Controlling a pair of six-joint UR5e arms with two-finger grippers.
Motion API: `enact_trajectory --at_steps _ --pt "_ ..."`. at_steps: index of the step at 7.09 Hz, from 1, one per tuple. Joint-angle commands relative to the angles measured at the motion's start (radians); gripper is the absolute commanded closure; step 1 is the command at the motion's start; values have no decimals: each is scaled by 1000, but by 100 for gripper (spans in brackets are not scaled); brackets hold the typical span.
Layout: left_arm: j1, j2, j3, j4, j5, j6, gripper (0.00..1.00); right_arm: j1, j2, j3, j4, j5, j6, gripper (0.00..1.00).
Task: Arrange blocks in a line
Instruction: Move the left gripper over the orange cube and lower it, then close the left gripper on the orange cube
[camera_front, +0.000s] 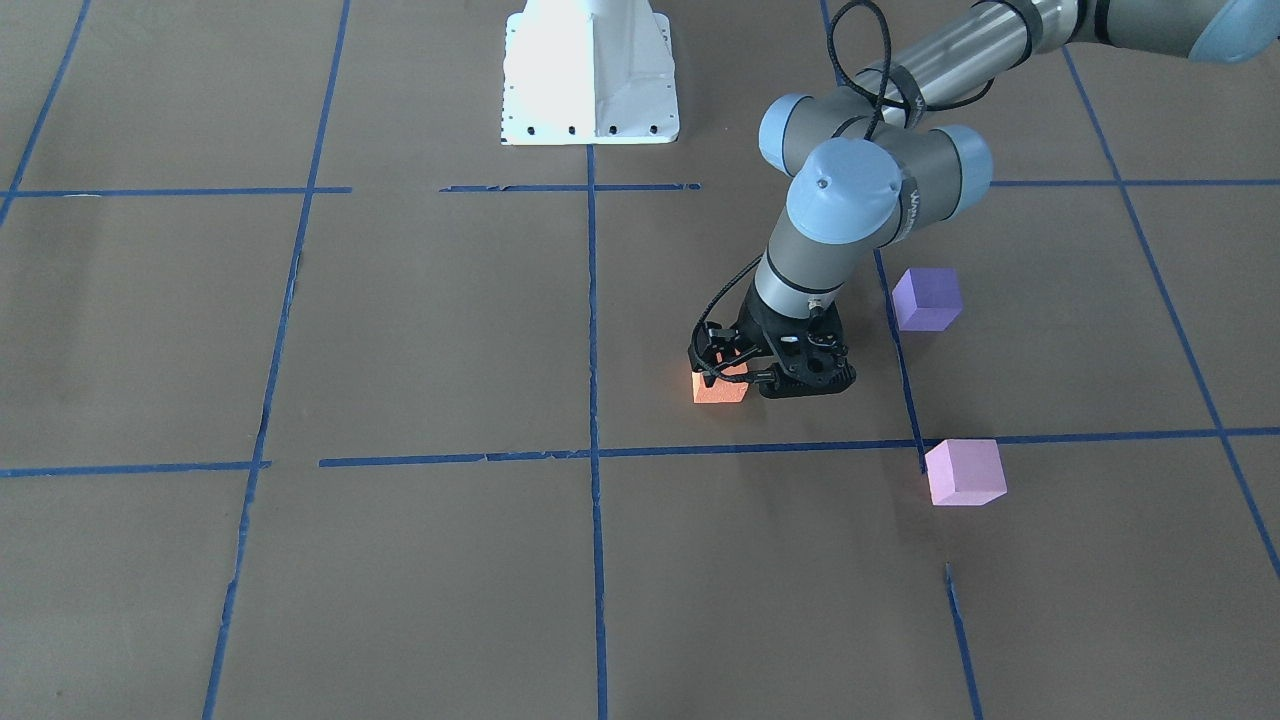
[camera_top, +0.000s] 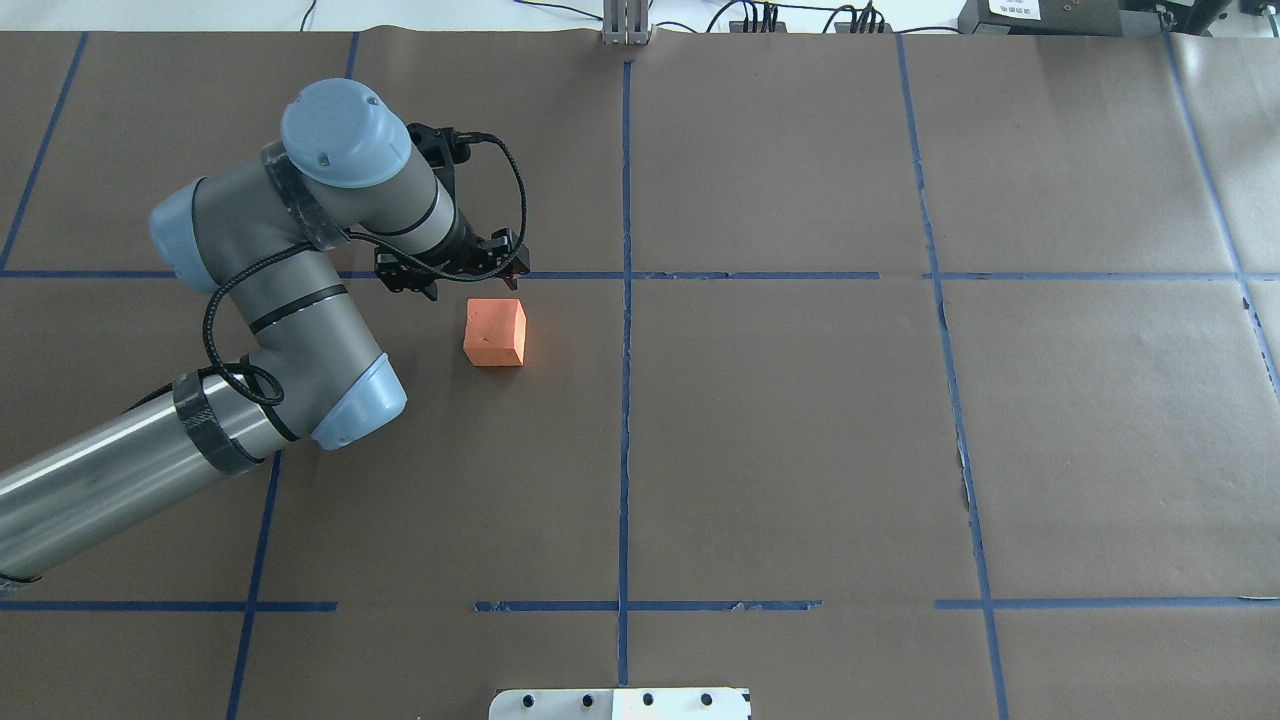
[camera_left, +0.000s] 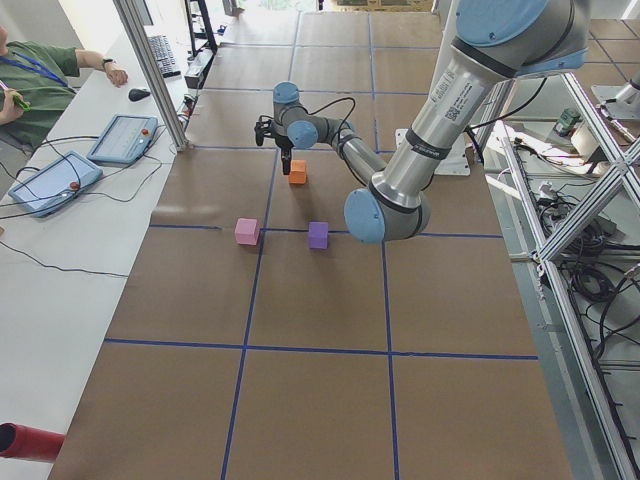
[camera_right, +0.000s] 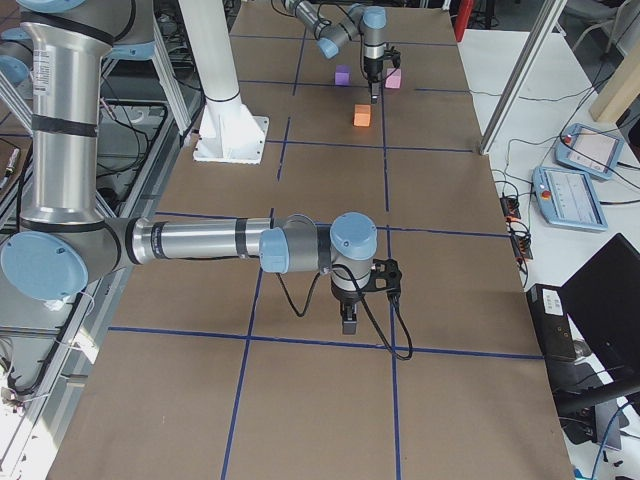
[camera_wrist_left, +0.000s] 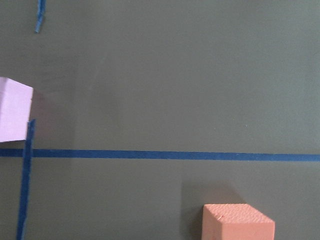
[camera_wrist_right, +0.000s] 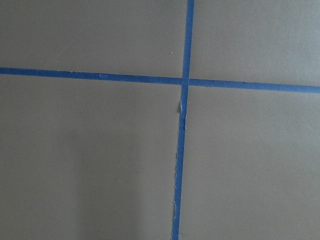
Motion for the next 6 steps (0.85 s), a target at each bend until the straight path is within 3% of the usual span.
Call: enact_trajectory --at_steps 1,4,6 --pt "39 -11 38 -3 13 -2 0 0 0 -1 0 0 0 0" --pt "58 -11 72 -29 11 6 2 0 0 -1 0 0 0 0" --pt "61 -11 70 -27 -1 6 99 0 0 1 0 0 0 0"
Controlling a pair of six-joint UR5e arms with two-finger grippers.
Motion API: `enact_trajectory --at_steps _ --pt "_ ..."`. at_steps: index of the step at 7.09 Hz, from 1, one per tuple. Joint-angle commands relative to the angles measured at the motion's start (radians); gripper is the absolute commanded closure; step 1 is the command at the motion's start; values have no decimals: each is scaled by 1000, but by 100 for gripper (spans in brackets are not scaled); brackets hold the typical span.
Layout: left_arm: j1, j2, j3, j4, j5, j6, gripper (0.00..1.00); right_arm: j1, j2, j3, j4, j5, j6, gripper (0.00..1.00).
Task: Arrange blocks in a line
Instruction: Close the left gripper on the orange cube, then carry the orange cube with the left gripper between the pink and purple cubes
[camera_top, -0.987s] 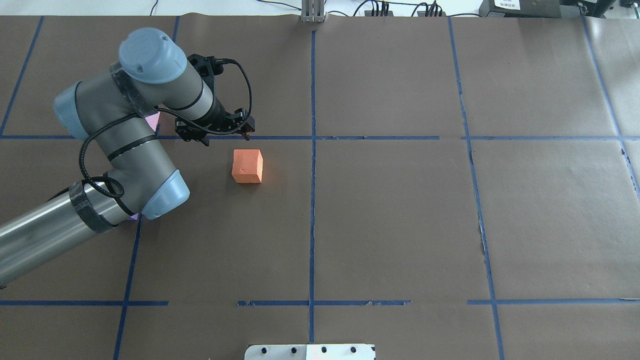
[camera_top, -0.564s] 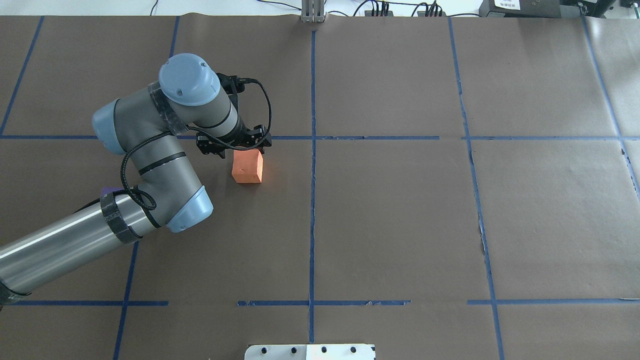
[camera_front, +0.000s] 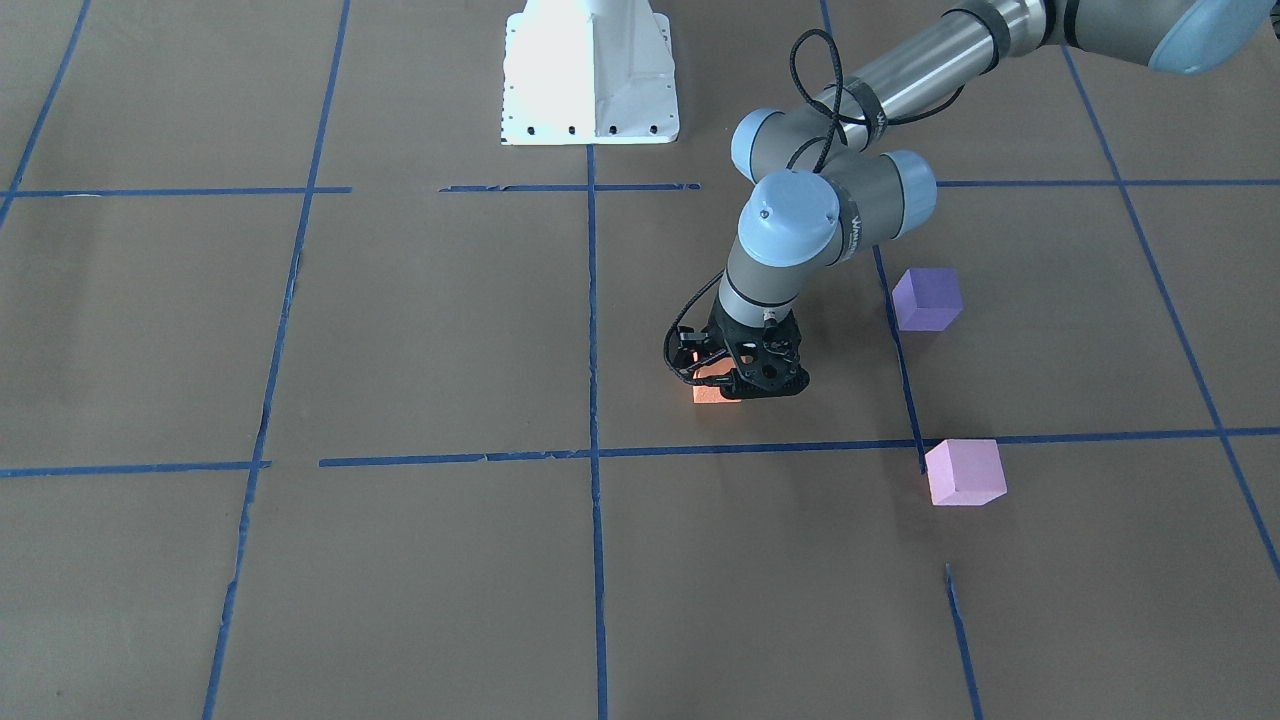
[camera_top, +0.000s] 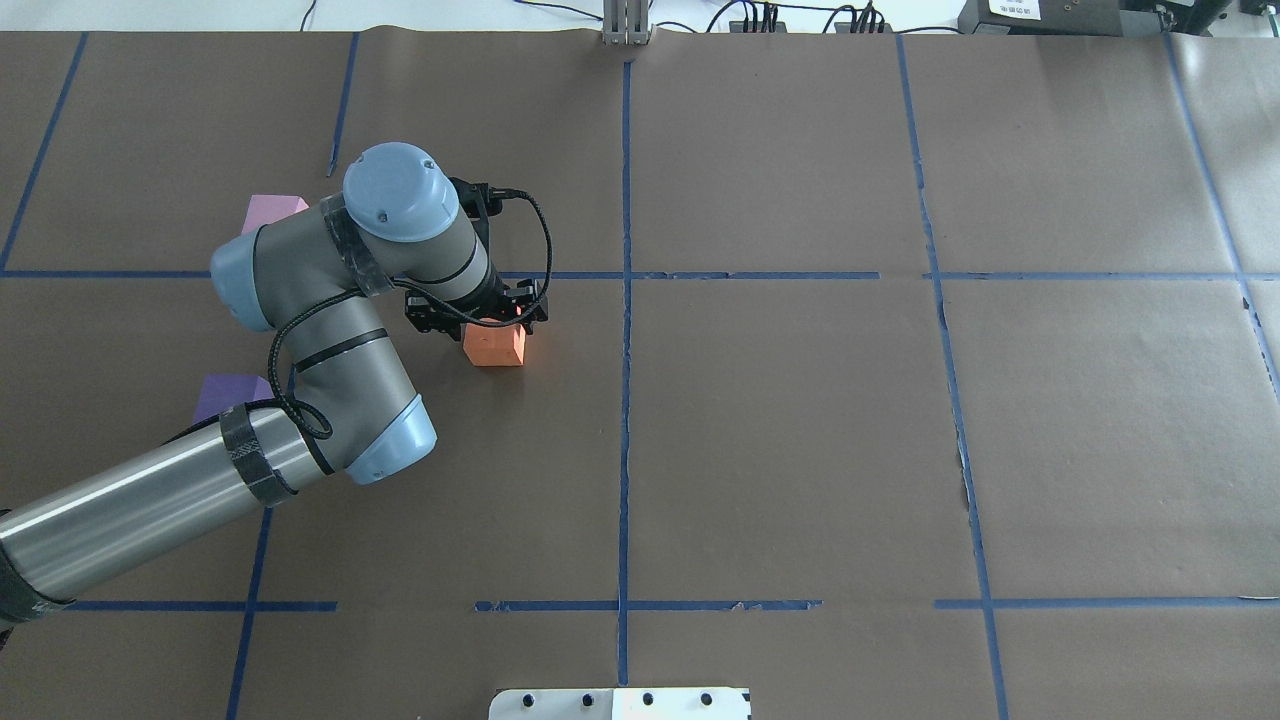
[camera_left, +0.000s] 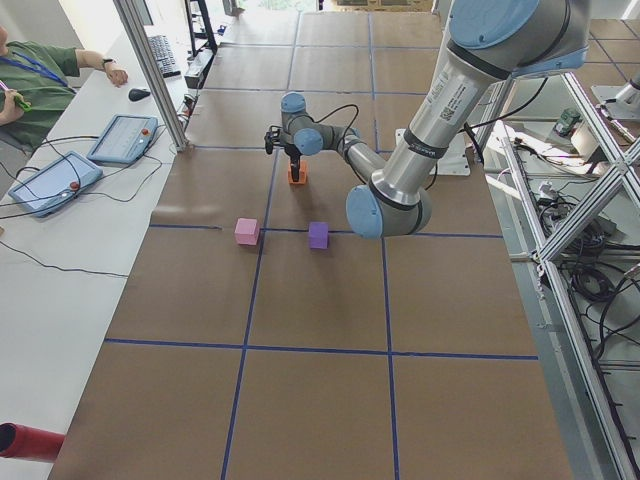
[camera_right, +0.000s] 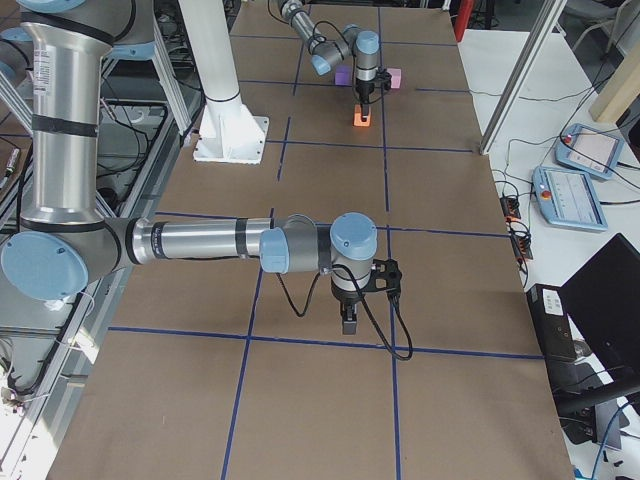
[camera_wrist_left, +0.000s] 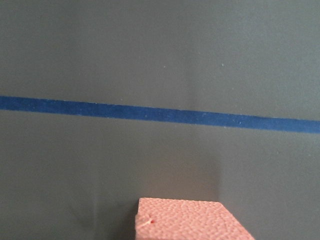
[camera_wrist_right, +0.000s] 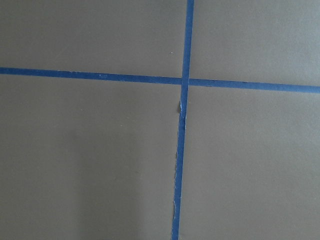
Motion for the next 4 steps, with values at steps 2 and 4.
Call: enact_trajectory --at_steps 2,4 --pt "-12 12 -18 8 -11 3 100 0 0 0 0 -1 0 0" --pt "-108 169 -180 23 -113 131 100 0 0 0 0 -1 0 0"
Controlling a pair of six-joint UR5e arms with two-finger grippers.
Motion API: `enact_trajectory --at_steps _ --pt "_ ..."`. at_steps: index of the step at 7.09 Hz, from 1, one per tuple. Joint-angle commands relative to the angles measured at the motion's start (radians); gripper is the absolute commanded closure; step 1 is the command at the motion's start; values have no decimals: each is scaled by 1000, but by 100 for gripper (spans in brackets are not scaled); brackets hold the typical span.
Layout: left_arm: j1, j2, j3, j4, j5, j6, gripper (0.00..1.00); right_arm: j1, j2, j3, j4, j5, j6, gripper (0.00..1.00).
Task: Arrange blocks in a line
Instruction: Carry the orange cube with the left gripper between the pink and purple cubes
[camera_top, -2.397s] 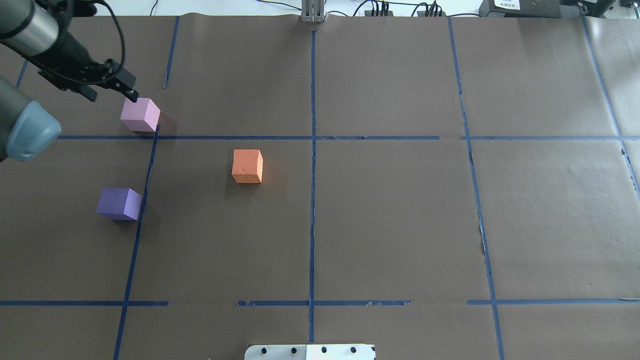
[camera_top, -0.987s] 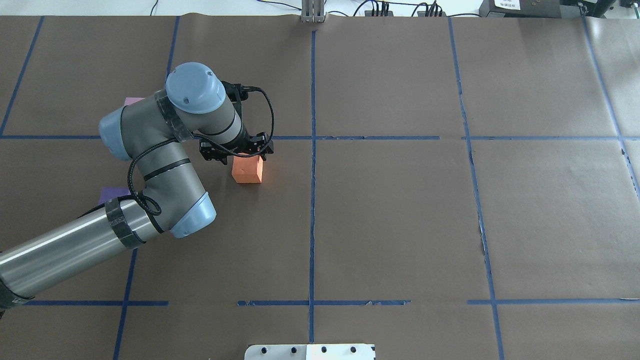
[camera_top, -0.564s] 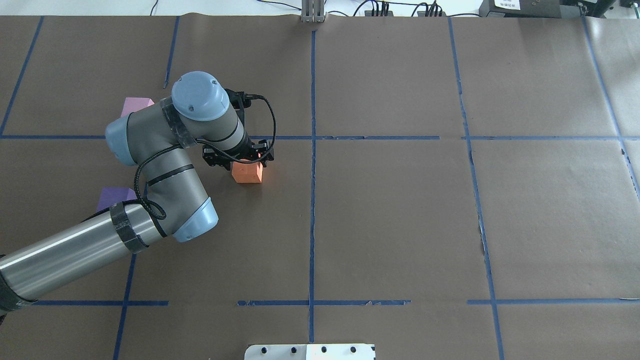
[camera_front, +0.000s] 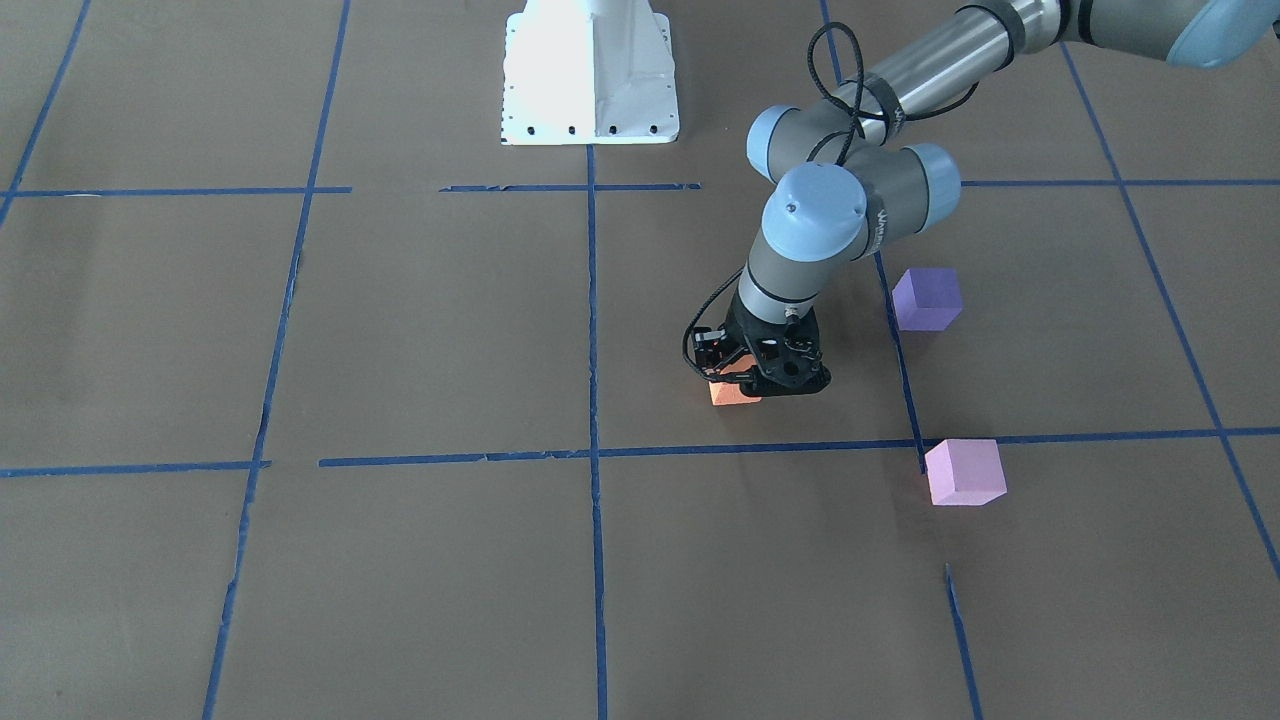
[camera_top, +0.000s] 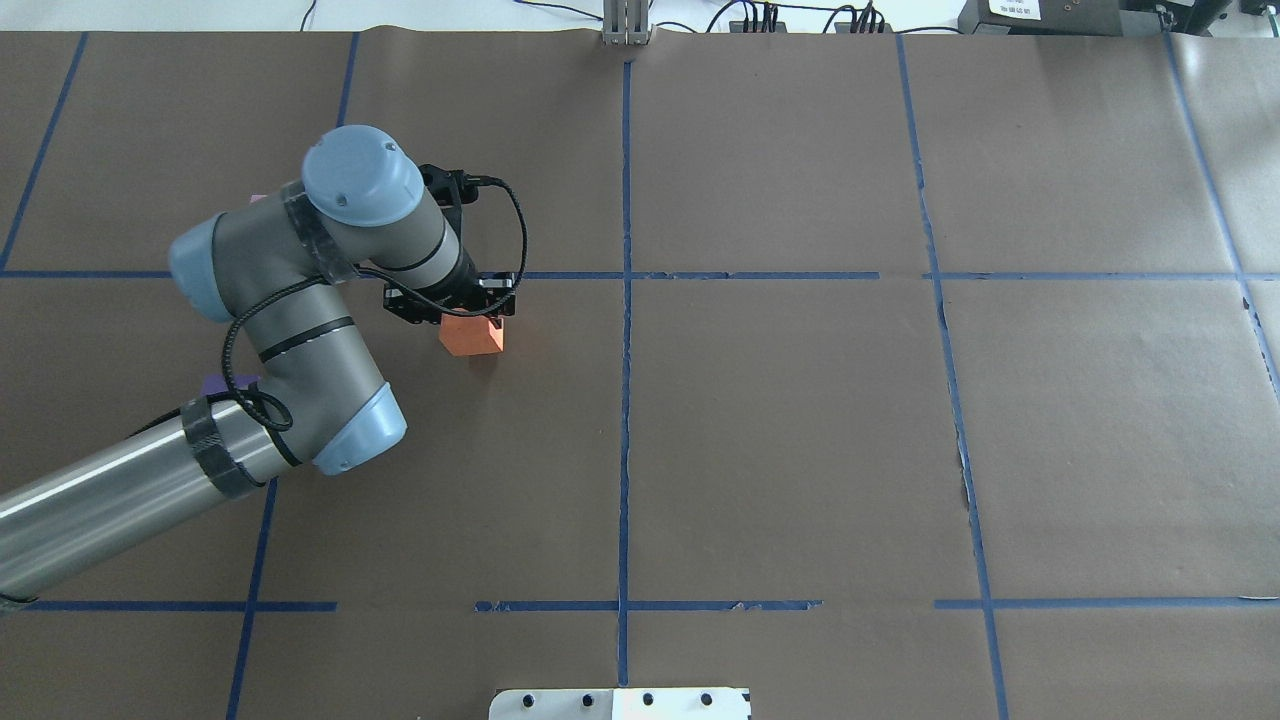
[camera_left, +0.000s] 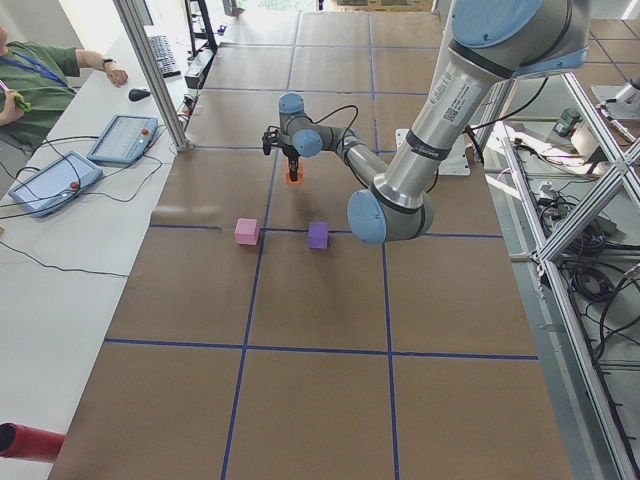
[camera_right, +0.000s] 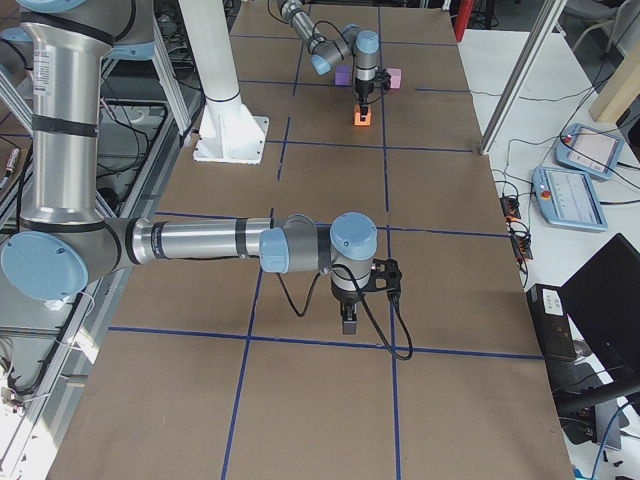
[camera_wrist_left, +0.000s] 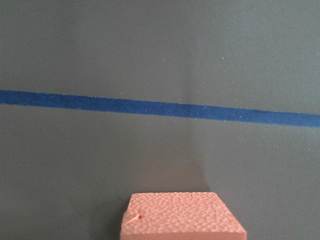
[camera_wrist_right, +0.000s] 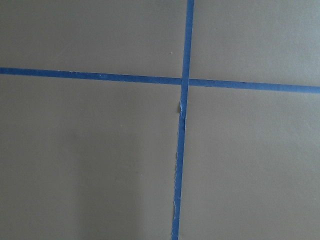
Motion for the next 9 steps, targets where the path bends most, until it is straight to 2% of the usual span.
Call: enact_trajectory --at_steps 1,4,6,7,9 --pt "-103 136 -111 7 -80 130 100 0 0 0 0 0 0 0" --pt "-202 274 -109 -4 -97 317 100 0 0 0 0 0 0 0" --pt "-199 291 -96 -7 -96 332 100 0 0 0 0 0 0 0" --pt "-193 285 -70 -7 -96 332 93 0 0 0 0 0 0 0" --pt "-188 274 -31 -9 -96 332 90 0 0 0 0 0 0 0"
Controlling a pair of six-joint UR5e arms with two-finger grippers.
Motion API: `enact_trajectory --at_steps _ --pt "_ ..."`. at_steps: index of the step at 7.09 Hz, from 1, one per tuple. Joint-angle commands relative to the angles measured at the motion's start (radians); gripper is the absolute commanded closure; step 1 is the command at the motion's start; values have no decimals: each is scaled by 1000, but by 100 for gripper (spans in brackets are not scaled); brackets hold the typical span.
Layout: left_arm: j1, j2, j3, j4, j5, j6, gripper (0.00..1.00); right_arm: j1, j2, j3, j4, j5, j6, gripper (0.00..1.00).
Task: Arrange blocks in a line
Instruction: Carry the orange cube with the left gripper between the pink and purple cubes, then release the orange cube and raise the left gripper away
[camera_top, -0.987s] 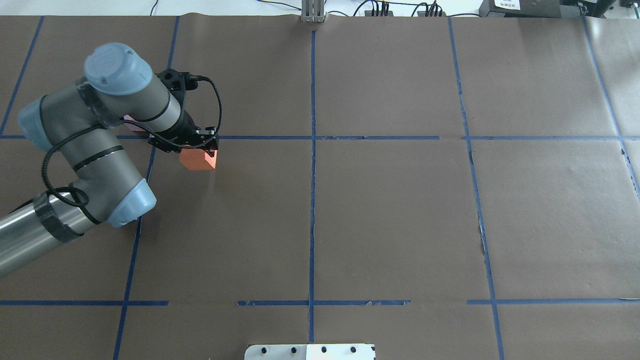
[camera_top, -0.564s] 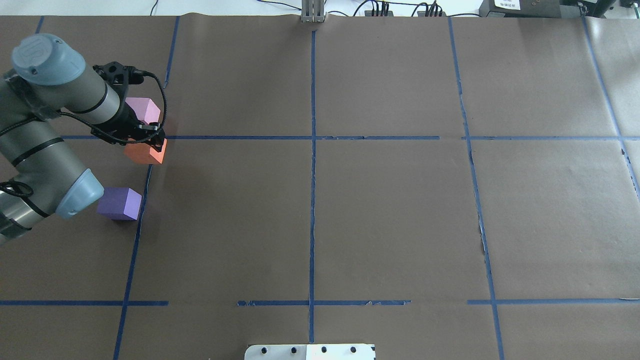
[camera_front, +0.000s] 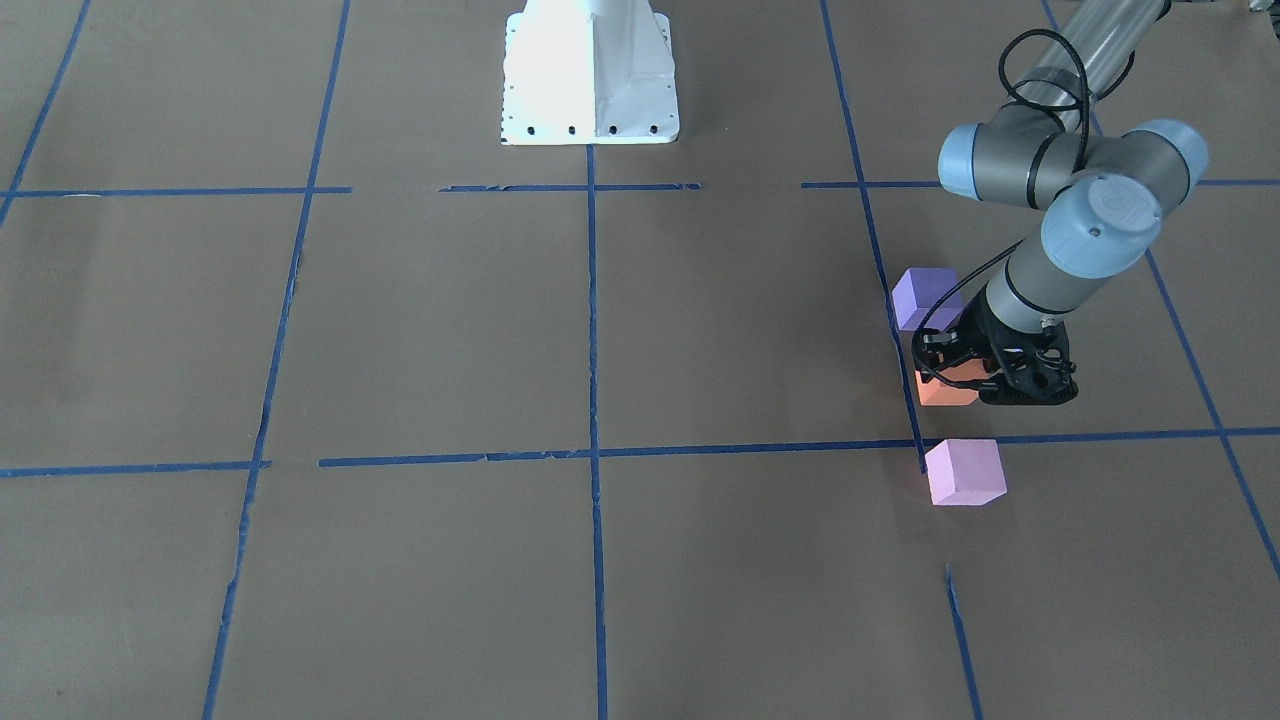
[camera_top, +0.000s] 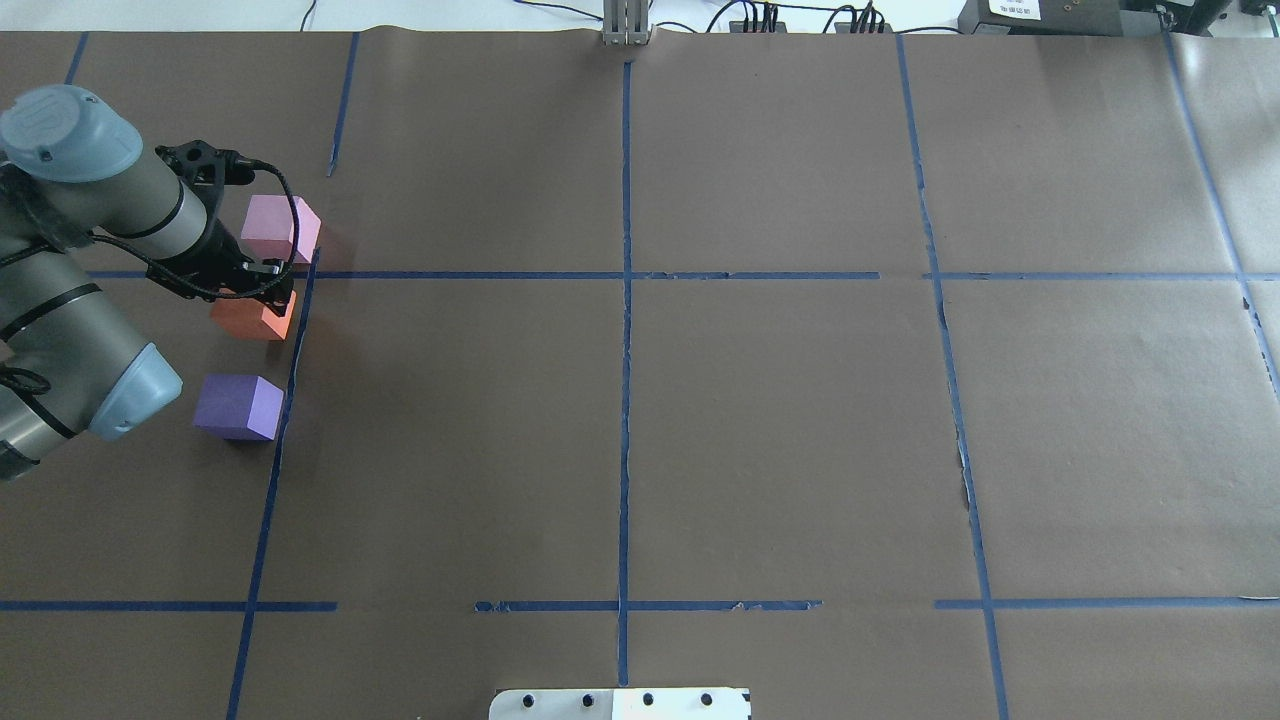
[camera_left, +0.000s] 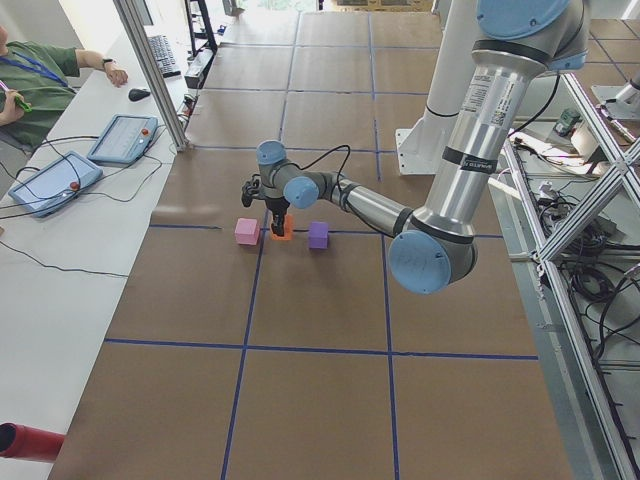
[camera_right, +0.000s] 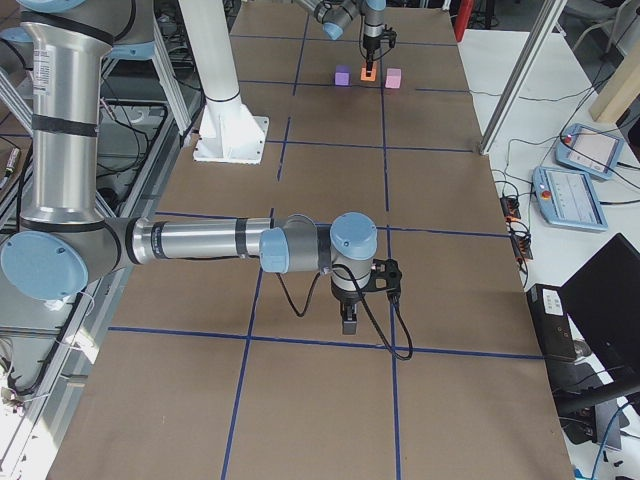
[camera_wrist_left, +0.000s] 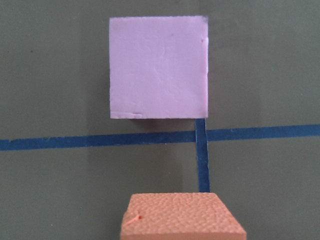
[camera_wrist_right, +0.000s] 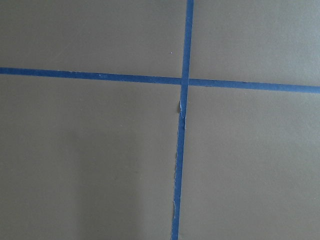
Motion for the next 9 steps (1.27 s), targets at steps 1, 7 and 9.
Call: enact_trajectory --at_steps 1,7,9 --pt "3 -6 24 -1 0 1 55 0 0 0 0 0 0 0" --pt "-177 3 -68 83 -75 209 0 0 0 0 0 0 0 0" --pt "-375 15 -72 282 -78 645 0 0 0 0 0 0 0 0"
